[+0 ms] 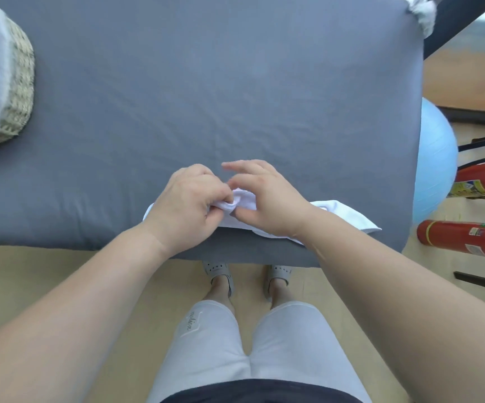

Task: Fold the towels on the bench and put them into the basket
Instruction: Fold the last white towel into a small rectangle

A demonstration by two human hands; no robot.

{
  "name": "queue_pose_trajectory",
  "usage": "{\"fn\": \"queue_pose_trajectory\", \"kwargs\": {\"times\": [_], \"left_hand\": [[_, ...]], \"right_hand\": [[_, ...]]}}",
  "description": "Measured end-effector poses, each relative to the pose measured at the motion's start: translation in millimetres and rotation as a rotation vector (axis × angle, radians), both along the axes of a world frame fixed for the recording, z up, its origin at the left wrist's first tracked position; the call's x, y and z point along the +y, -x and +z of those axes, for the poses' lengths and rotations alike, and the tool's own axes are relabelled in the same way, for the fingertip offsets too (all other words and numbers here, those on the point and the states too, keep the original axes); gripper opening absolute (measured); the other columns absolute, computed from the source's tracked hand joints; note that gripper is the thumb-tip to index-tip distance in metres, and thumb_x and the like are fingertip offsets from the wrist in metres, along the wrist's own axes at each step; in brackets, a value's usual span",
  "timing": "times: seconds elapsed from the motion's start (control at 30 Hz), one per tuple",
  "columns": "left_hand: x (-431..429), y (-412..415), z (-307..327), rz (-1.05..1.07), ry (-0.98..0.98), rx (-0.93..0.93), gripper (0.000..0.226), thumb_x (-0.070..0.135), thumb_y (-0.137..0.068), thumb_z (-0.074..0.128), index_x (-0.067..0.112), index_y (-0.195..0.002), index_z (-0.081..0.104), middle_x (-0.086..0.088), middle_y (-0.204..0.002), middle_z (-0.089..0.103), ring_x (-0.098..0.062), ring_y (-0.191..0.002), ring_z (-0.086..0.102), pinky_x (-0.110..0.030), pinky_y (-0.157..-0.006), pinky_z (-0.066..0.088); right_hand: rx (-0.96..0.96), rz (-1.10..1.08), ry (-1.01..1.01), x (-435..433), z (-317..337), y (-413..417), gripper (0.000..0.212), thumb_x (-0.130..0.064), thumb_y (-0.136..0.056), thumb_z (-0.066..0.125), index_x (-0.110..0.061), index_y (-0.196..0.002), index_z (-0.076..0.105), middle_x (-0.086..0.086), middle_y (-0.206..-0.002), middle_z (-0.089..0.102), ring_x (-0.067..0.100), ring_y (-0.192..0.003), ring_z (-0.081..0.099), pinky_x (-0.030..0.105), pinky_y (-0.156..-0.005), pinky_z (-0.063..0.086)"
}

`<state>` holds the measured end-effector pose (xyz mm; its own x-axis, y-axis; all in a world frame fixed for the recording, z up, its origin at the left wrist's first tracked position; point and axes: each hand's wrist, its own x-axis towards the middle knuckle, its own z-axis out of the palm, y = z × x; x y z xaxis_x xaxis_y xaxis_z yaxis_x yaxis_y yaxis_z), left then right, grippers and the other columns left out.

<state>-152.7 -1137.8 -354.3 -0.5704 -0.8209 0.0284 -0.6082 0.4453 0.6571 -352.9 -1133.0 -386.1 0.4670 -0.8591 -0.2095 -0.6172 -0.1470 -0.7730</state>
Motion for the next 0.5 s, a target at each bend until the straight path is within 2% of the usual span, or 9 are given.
{"fn": "queue_pose_trajectory", "kwargs": {"times": [0.03,0.07,0.13,0.17,0.27,0.33,0.43,0.5], "left_hand": [[0,-1,12,0.002,0.016,-0.004,0.026,0.013,-0.072,0.045,0.016,-0.076,0.071,0.009,-0.07,0.064,-0.024,-0.078,0.056,-0.048,-0.07,0.049],[1,-2,25,0.007,0.034,-0.009,0.026,0.013,-0.07,0.046,0.015,-0.074,0.071,0.009,-0.068,0.064,-0.024,-0.077,0.055,-0.046,-0.068,0.048],[7,-3,50,-0.001,0.059,-0.016,0.02,0.013,-0.067,0.048,0.015,-0.069,0.068,0.006,-0.063,0.06,-0.023,-0.072,0.053,-0.044,-0.065,0.046],[12,-4,61,-0.007,0.071,-0.015,0.016,0.012,-0.066,0.049,0.014,-0.066,0.065,0.004,-0.06,0.058,-0.024,-0.07,0.052,-0.041,-0.063,0.045],[23,-8,89,0.02,0.115,-0.032,0.006,0.006,-0.062,0.053,0.01,-0.06,0.055,-0.003,-0.058,0.052,-0.026,-0.063,0.048,-0.037,-0.058,0.043],[28,-12,104,0.076,0.135,-0.034,0.005,0.006,-0.06,0.05,0.009,-0.057,0.049,-0.005,-0.056,0.047,-0.027,-0.058,0.043,-0.037,-0.053,0.04],[30,-18,119,0.164,0.171,-0.062,0.005,0.007,-0.058,0.049,0.009,-0.055,0.045,-0.006,-0.052,0.041,-0.028,-0.054,0.038,-0.034,-0.048,0.034],[27,-23,123,0.249,0.194,-0.127,0.005,0.009,-0.06,0.049,0.009,-0.056,0.045,-0.008,-0.053,0.042,-0.029,-0.054,0.038,-0.029,-0.048,0.028]], "right_hand": [[0.025,0.016,-0.008,3,10,-2,0.018,-0.027,-0.079,0.071,-0.024,-0.097,0.07,-0.008,-0.131,0.063,0.023,-0.124,0.05,0.043,-0.102,0.044],[0.052,0.03,-0.024,7,20,-2,0.018,-0.031,-0.077,0.069,-0.021,-0.092,0.071,-0.009,-0.117,0.069,0.023,-0.115,0.054,0.043,-0.097,0.047],[0.087,0.045,-0.047,16,41,-2,0.026,-0.038,-0.074,0.062,-0.017,-0.087,0.071,-0.006,-0.091,0.07,0.022,-0.095,0.057,0.042,-0.084,0.05],[0.092,0.047,-0.03,23,51,0,0.026,-0.041,-0.074,0.062,-0.017,-0.082,0.069,-0.005,-0.084,0.067,0.022,-0.088,0.056,0.041,-0.079,0.049],[0.085,0.04,0.024,42,77,15,0.031,-0.047,-0.077,0.077,-0.024,-0.069,0.058,-0.007,-0.095,0.062,0.02,-0.091,0.05,0.037,-0.08,0.046],[0.159,0.057,0.049,52,90,31,0.03,-0.048,-0.077,0.08,-0.029,-0.067,0.059,-0.008,-0.102,0.061,0.02,-0.096,0.049,0.038,-0.083,0.045],[0.373,0.153,-0.02,63,99,58,0.031,-0.054,-0.079,0.077,-0.034,-0.069,0.054,-0.013,-0.11,0.062,0.02,-0.107,0.048,0.039,-0.09,0.043],[0.575,0.215,-0.055,67,100,73,0.03,-0.057,-0.082,0.071,-0.032,-0.074,0.055,-0.016,-0.112,0.061,0.019,-0.11,0.045,0.037,-0.092,0.041]]}}
